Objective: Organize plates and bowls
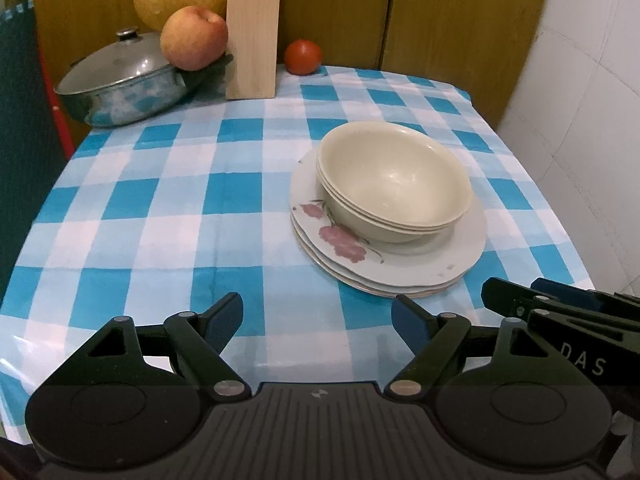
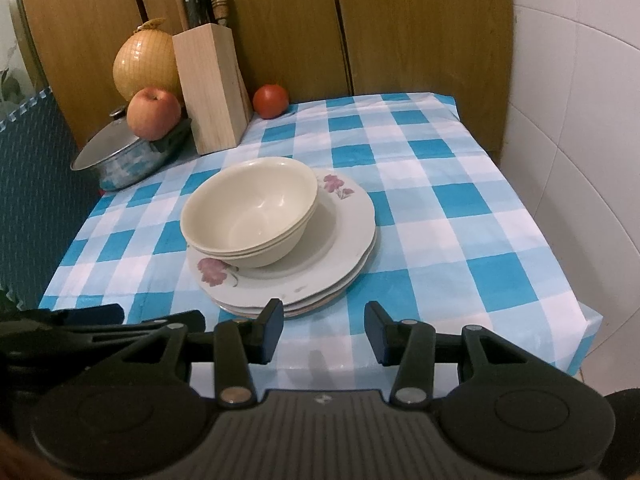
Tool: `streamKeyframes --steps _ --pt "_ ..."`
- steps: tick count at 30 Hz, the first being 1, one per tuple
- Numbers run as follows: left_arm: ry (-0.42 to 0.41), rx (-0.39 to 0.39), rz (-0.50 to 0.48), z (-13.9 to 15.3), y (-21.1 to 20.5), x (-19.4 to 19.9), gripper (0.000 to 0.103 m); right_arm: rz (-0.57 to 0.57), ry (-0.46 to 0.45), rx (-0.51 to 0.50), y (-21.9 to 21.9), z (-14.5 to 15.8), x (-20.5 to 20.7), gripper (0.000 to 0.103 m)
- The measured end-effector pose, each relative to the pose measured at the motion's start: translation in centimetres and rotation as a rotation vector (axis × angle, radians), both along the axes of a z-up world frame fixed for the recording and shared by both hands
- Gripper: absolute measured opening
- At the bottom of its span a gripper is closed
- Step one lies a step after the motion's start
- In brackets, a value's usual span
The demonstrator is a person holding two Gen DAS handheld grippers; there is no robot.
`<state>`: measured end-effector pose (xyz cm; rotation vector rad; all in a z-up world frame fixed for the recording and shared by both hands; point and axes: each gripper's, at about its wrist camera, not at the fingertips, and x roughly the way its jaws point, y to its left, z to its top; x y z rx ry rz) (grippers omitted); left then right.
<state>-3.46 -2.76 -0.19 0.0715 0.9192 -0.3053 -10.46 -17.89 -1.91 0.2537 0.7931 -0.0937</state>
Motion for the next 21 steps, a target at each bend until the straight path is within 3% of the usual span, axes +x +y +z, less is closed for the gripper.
streamKeyframes --steps 21 --pt "-0.052 -0.014 -0.001 0.35 0.17 -0.31 0.089 -0.007 -0.032 0.033 -0.39 0.20 -0.36 0.038"
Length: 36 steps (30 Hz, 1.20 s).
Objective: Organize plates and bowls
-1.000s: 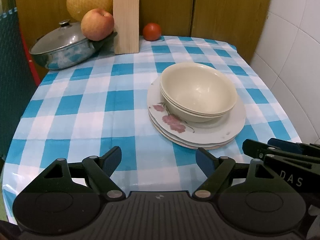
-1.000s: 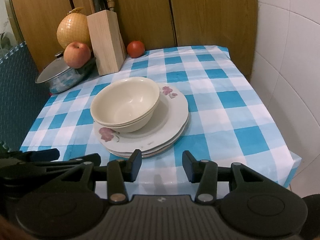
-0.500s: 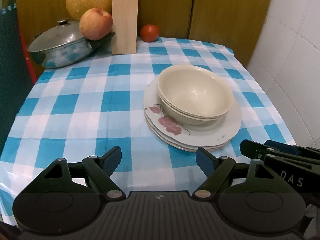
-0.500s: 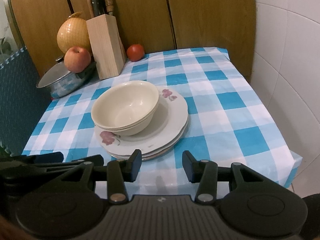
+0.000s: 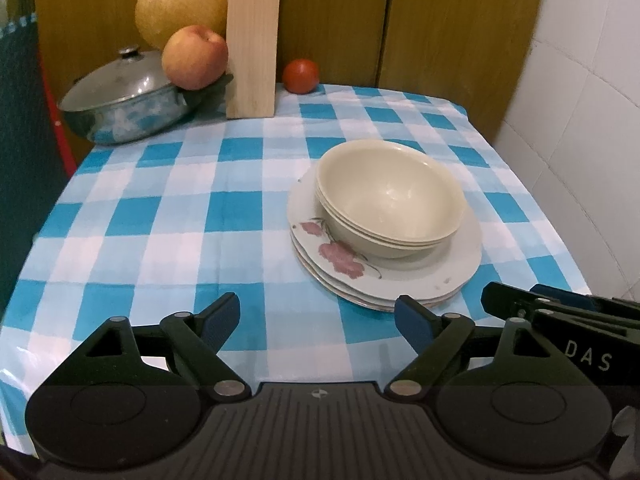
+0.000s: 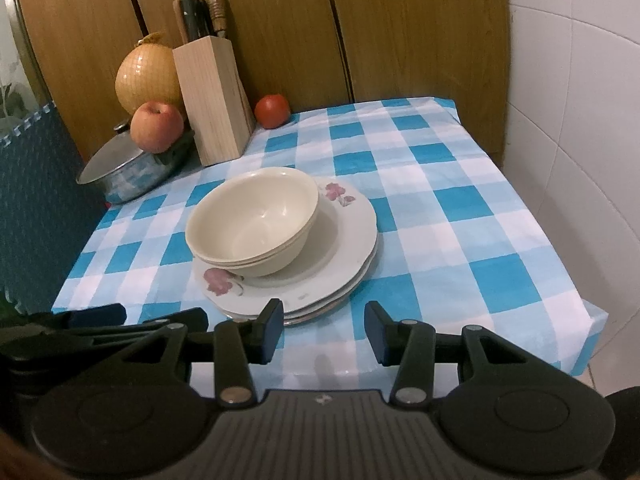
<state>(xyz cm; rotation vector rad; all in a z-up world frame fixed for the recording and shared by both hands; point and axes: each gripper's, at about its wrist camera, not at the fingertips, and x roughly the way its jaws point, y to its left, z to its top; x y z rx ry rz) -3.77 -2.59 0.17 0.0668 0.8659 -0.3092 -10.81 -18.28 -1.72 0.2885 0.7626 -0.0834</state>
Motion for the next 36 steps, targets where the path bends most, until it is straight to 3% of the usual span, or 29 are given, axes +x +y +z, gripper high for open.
streamKeyframes --steps 20,24,29,34,36 --pt "0.101 -0.009 0.047 -1.2 0.8 1.3 0.089 -0.052 0.042 0.051 -2.0 -0.9 1.0 0.044" --pt "0.103 -0.003 0.063 -0.9 1.2 1.9 0.089 -0.088 0.072 0.073 -3.9 -1.0 2.3 0.050" --pt "0.124 -0.016 0.084 -0.7 1.7 3.1 0.089 -0.089 0.118 0.041 -5.6 -1.2 5.2 0.051" --pt "0.115 0.014 0.116 -0.6 2.2 4.8 0.089 -0.130 0.164 0.098 -7.9 -2.5 8.5 0.057" --pt "0.116 0.021 0.135 -0.7 2.5 5.6 0.089 -0.162 0.168 0.055 -8.5 -3.1 9.7 0.058"
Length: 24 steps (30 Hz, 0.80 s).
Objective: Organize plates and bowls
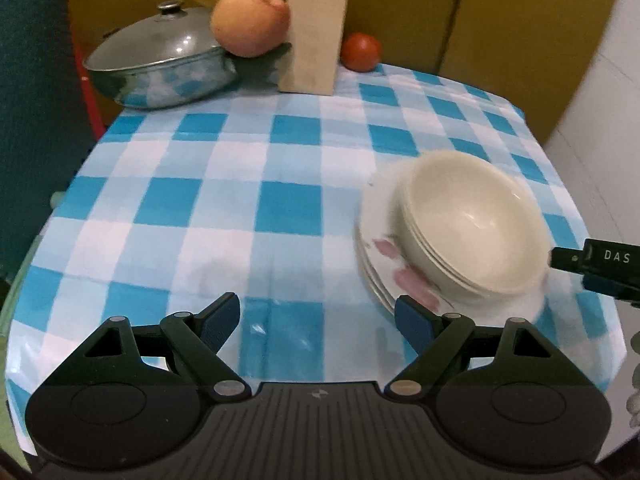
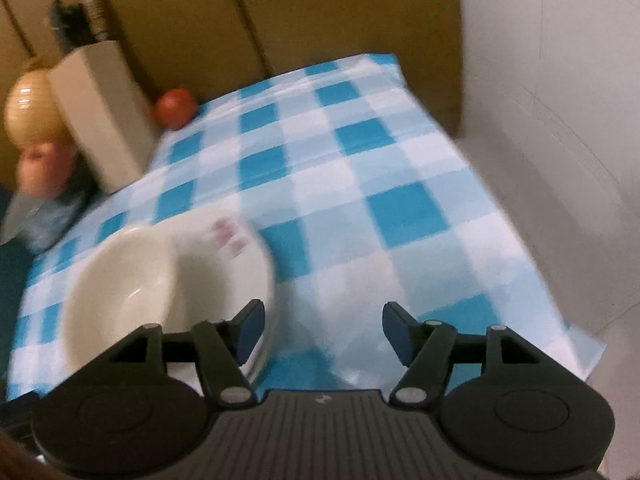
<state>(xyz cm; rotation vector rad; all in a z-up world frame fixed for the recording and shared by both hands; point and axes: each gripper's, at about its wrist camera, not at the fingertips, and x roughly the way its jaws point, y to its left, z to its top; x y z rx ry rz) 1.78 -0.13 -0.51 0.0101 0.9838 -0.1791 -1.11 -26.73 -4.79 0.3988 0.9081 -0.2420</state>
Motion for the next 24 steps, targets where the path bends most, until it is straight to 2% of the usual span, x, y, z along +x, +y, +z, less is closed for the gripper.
streamKeyframes --steps 3,6,9,12,14,16,24 --pt "0.019 0.004 0.041 -0.5 0.5 1.3 0.089 -0.025 0.001 -0.042 -0.6 -1.1 1.6 0.058" --pt "0.029 0.030 0.075 -1.4 0.8 2.4 0.089 -0.059 0.018 -0.030 -1.5 -2.3 2.8 0.059" --pt "0.052 0.048 0.103 -2.3 1.3 3.4 0.089 -0.080 -0.020 -0.094 -1.9 -2.6 3.6 0.060" --pt "0.060 0.037 0.146 -2.7 2.2 4.2 0.089 -0.141 -0.089 -0.056 -3.4 -2.2 3.5 0.062" --pt "0.069 0.045 0.163 -3.1 2.4 4.8 0.089 -0.159 -0.094 -0.077 -4.0 -2.3 3.8 0.066" --pt "0.062 0.056 0.158 -3.2 2.1 5.2 0.089 -0.158 -0.062 -0.085 -4.5 -3.0 4.5 0.068" --pt "0.049 0.072 0.144 -3.3 1.6 5.4 0.089 -0.134 -0.077 -0.139 -3.6 -3.7 5.4 0.075"
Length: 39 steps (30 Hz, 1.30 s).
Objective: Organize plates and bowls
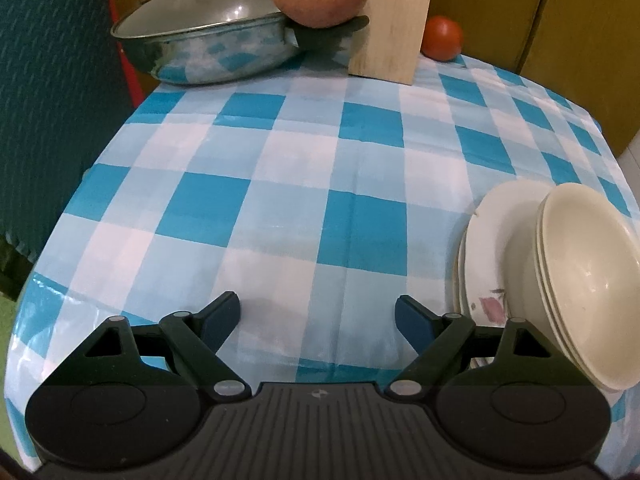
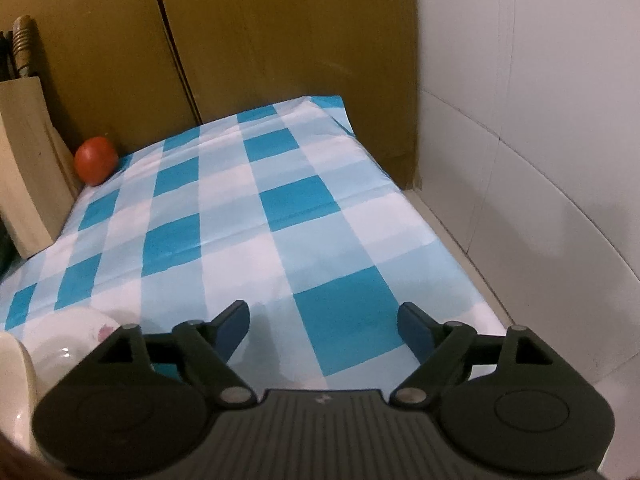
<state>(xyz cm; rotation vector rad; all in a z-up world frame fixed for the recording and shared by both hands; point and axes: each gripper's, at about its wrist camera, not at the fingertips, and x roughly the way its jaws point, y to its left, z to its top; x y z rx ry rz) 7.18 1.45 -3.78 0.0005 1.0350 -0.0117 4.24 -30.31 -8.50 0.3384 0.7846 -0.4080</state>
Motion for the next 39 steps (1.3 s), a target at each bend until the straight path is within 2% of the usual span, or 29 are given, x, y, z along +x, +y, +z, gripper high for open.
streamKeyframes --steps 3,5,7,9,11,15,22,28,31,36,39 --pt "-0.001 -0.005 -0.005 0.0 0.0 0.1 0.089 0.016 0.005 -0.041 0.3 -0.3 0.4 0.078" --pt "-0.001 -0.007 -0.006 0.0 0.1 0.2 0.089 0.011 0.004 -0.031 0.2 -0.2 0.6 0.080" --pt "-0.003 -0.003 -0.006 0.0 0.0 0.2 0.090 0.008 -0.007 -0.014 0.0 -0.3 0.6 0.088" --pt "-0.004 0.003 -0.011 -0.1 0.0 0.3 0.093 0.023 -0.016 -0.023 0.2 -0.6 0.5 0.094" --pt "0.003 -0.002 -0.009 -0.4 0.1 0.4 0.102 0.040 -0.008 -0.054 0.5 -0.9 0.8 0.098" --pt "0.001 0.013 -0.015 -0.5 -0.1 0.6 0.102 0.049 -0.012 -0.120 1.2 -1.4 1.1 0.098" --pt "-0.003 0.017 -0.008 -0.5 -0.1 0.9 0.102 0.043 -0.008 -0.114 1.0 -1.4 1.3 0.098" --pt "-0.001 -0.017 -0.015 -0.3 -0.1 0.8 0.102 0.048 -0.006 -0.118 1.1 -1.5 1.4 0.098" --pt "-0.001 -0.016 -0.017 -0.4 -0.1 0.9 0.103 0.064 0.014 -0.082 0.5 -1.1 1.5 0.098" --pt "-0.036 0.035 -0.055 -0.9 -0.8 0.3 0.103 0.018 0.017 0.009 -0.3 -0.1 0.6 0.097" --pt "-0.019 0.026 -0.071 -0.8 -0.7 0.5 0.103 0.059 -0.009 0.026 0.4 1.5 -0.6 0.097"
